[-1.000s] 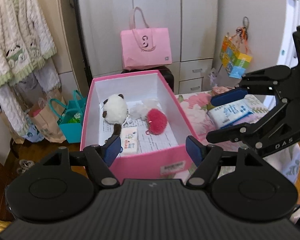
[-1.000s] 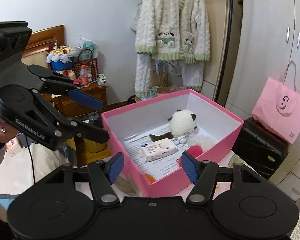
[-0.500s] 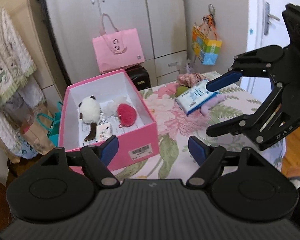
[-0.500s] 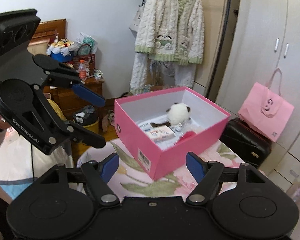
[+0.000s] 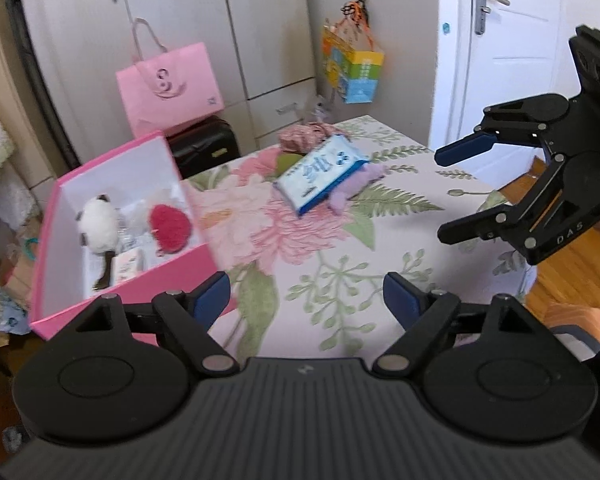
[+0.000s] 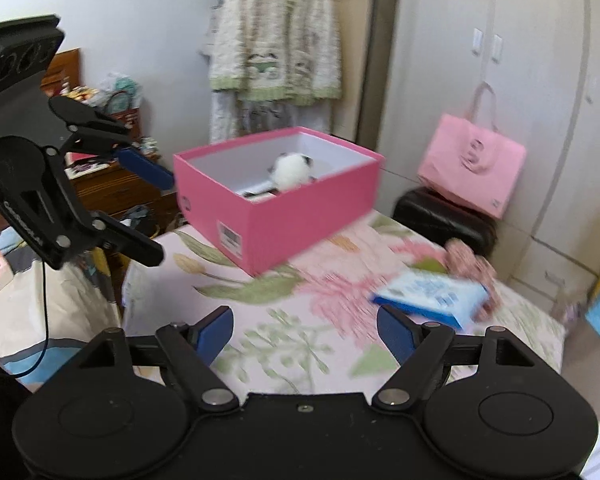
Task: Organize soft objects
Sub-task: 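Move the left tool back to the blue-printed wet-wipes pack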
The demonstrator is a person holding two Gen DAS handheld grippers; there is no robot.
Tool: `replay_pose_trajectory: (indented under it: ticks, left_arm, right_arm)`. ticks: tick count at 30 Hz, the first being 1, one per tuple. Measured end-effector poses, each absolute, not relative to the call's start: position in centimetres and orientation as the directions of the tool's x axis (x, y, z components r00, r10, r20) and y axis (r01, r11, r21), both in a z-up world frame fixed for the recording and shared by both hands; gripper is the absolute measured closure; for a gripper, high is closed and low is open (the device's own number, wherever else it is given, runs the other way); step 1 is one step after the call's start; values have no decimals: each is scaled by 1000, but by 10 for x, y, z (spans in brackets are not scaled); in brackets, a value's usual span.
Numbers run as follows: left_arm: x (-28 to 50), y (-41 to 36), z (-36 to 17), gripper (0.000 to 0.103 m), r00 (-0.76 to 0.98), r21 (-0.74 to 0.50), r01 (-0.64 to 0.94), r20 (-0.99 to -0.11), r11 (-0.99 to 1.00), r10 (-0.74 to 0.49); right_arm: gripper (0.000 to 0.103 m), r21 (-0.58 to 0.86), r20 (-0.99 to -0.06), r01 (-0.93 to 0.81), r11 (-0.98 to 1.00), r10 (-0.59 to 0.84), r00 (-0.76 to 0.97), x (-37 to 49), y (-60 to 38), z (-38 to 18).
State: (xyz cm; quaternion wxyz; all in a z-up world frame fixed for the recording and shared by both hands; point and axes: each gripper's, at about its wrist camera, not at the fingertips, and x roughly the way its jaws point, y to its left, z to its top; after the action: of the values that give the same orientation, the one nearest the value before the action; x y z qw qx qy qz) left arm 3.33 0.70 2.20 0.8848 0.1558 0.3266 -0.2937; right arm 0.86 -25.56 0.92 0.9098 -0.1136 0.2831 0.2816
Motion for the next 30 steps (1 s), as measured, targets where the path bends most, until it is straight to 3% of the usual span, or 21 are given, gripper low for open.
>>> replay_pose_trajectory:
  ticks: [8, 13, 21, 26, 30]
  left_arm:
    - [66, -20, 4, 20, 552, -62, 636, -661, 769, -509]
    - [92, -31, -5, 20, 553, -138, 603, -637, 785, -537]
    - [135, -60, -29, 20, 585, -168, 567, -607, 806, -538]
    - [155, -81, -43, 21, 695, -66, 504, -562, 861, -449]
    - [180, -90, -53, 21, 689, -121, 486, -556, 866, -464]
  right_arm:
    - [20, -7, -561, -504, 864, 414, 717, 28, -292, -11]
    - [20, -67, -536, -478, 876, 373, 757, 45, -296, -25]
    - [20, -111, -479, -446, 888, 345, 807, 87, -296, -51]
    - [20, -191, -476, -403, 895, 275, 835, 112, -289, -65]
    - [20, -206, -484, -417, 885, 278, 830, 127, -284, -72]
